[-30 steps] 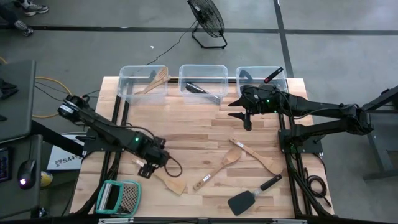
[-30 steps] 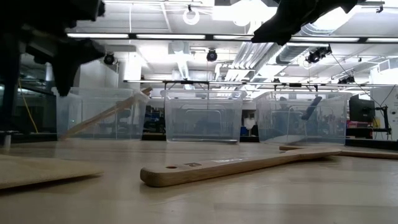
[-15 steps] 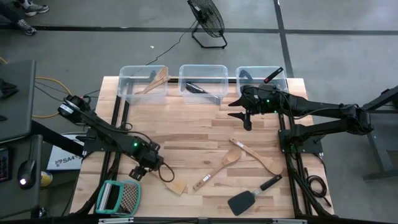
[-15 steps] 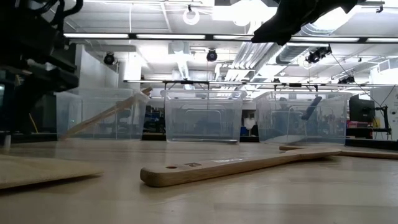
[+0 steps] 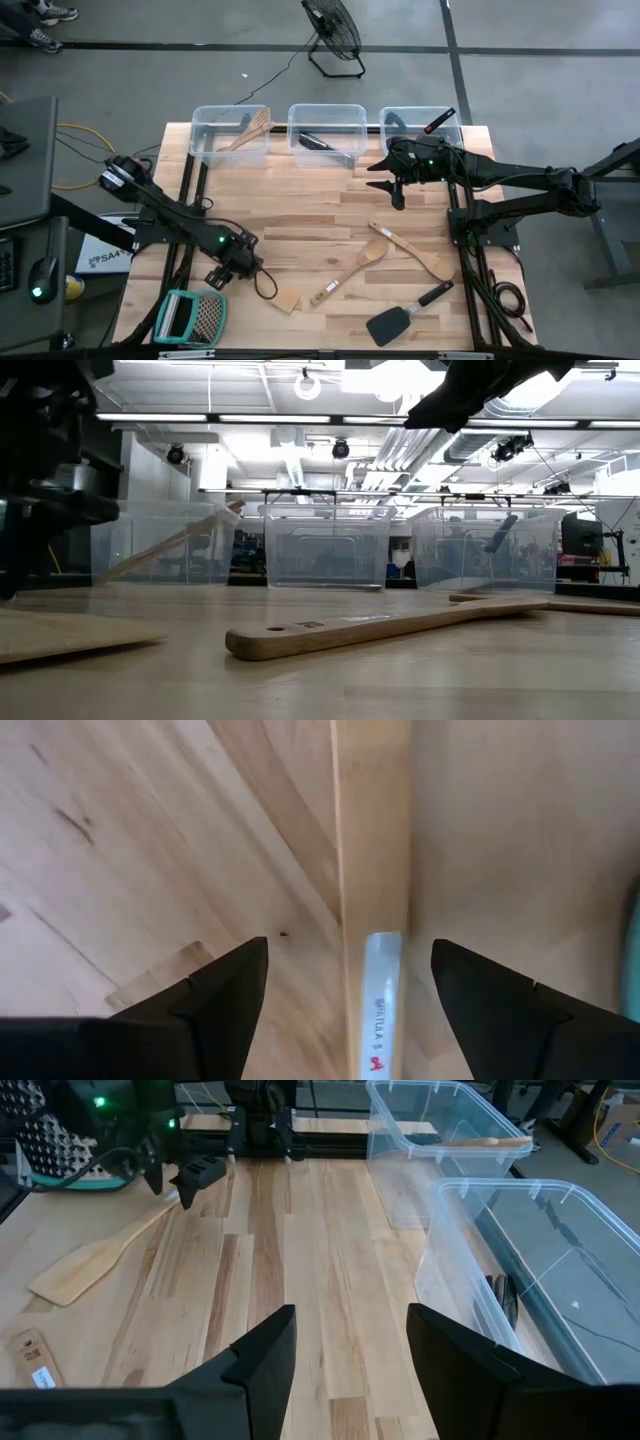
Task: Pick & Place Kitchen Items
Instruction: Put the brown wooden spatula into the right transparent bin
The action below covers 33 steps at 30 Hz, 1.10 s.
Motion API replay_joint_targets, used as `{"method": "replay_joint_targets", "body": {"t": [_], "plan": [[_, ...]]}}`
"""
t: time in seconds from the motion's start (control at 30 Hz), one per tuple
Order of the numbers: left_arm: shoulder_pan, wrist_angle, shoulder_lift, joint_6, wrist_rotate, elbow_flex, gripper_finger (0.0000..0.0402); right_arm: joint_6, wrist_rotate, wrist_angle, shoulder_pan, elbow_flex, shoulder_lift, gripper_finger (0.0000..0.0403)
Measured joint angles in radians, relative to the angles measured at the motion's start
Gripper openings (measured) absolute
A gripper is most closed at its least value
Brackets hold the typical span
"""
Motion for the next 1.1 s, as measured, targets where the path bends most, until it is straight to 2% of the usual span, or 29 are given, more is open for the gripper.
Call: {"method": "replay_joint_targets", "body": {"t": [0.33, 0.67, 1.1], "plan": [[-0.057, 0.037, 0.068, -0.033, -0.074, 0.003, 0.0267, 0.0, 0.0, 0.0, 0.0, 0.0, 0.0, 0.0184], [-0.053, 0.054, 0.071, -0.057, -0.068, 0.002, 0.0173, 0.0, 0.0, 0.0, 0.0, 0.0, 0.0, 0.0184], [-0.053, 0.074, 0.071, -0.057, -0.064, 0.001, 0.008, 0.0, 0.0, 0.0, 0.0, 0.0, 0.0, 0.0184]]}}
